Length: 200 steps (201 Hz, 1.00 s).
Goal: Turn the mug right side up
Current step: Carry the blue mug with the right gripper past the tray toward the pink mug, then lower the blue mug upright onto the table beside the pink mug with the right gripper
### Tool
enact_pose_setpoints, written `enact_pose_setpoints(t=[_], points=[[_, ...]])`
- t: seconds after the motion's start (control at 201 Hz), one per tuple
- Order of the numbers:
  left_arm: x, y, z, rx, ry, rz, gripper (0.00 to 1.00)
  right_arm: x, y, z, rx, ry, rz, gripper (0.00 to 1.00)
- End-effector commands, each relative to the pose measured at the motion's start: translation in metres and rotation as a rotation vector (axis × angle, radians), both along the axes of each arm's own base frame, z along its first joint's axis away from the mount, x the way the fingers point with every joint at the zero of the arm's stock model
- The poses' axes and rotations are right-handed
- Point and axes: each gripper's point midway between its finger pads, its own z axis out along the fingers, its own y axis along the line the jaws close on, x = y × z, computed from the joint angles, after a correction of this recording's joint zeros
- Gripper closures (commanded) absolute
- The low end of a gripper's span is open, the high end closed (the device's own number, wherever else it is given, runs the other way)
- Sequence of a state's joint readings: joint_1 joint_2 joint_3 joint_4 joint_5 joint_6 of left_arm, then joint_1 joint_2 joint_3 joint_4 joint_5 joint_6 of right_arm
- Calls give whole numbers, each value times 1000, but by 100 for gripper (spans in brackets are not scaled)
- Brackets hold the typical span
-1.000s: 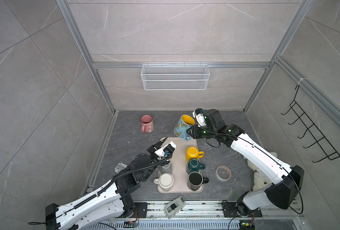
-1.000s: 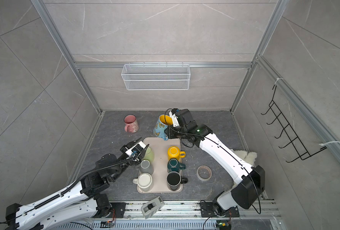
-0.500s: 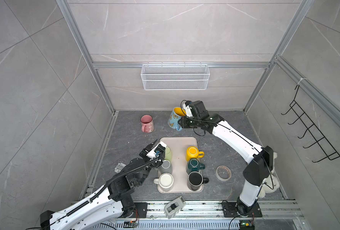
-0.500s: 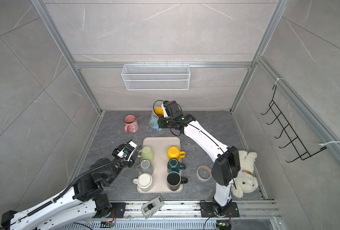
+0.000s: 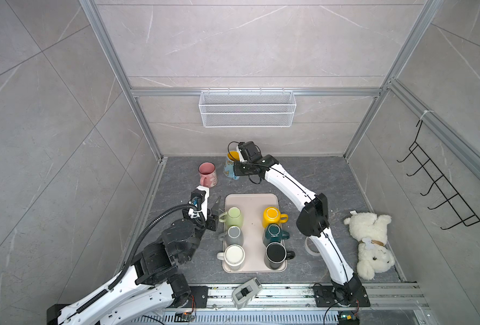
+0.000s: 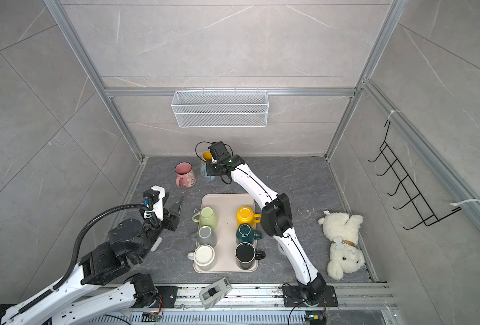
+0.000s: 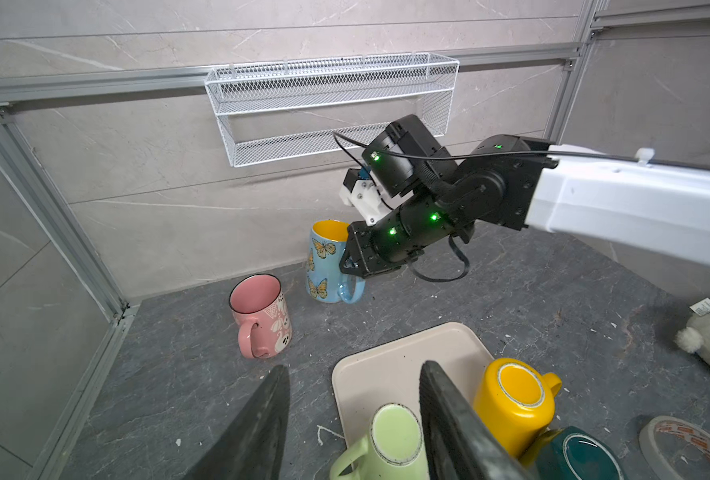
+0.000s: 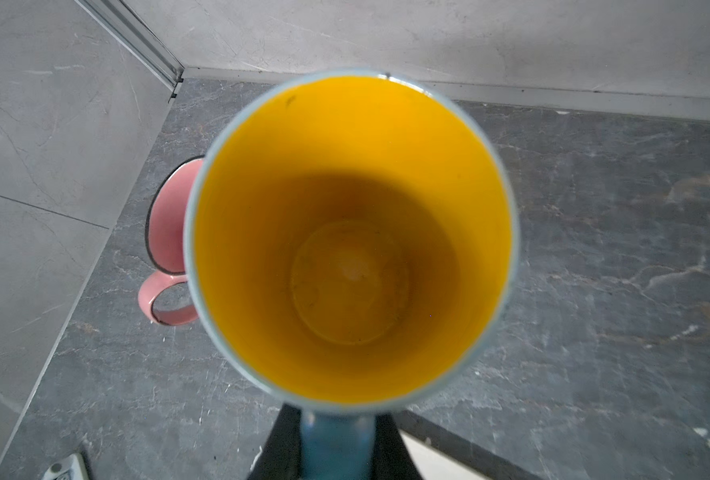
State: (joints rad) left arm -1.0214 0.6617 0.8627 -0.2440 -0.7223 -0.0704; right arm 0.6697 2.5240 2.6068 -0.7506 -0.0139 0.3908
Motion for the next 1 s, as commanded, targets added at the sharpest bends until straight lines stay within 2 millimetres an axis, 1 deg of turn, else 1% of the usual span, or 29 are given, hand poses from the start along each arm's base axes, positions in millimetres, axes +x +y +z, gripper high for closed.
enact_pose_setpoints(t=[0.0, 0.015, 0.105, 0.189, 0.289, 0.373, 0.587, 0.717, 0.841, 0.991], points=[[7, -5, -3, -35, 52, 1, 47, 10, 10, 43, 46, -119, 2, 100], [9, -6, -4, -36, 61, 2, 47, 11, 11, 37, 43, -112, 0, 100], [23, -11, -18, -70, 141, -20, 48, 14, 14, 30, 50, -107, -4, 100], [37, -14, -31, -140, 216, -48, 49, 16, 15, 24, 45, -105, -15, 100], [52, -6, -40, -226, 256, -45, 50, 17, 16, 16, 39, -101, -20, 100], [60, -1, -46, -283, 282, -47, 50, 18, 18, 8, 28, -97, -22, 100], [72, -1, -63, -348, 354, -67, 50, 18, 24, -9, 11, -91, -21, 100], [78, -3, -73, -391, 387, -82, 50, 18, 28, -14, 11, -93, -15, 100], [82, -4, -82, -424, 415, -96, 50, 18, 32, -20, 7, -96, -10, 100], [82, -4, -86, -431, 428, -97, 49, 16, 36, -24, -16, -109, -7, 100]])
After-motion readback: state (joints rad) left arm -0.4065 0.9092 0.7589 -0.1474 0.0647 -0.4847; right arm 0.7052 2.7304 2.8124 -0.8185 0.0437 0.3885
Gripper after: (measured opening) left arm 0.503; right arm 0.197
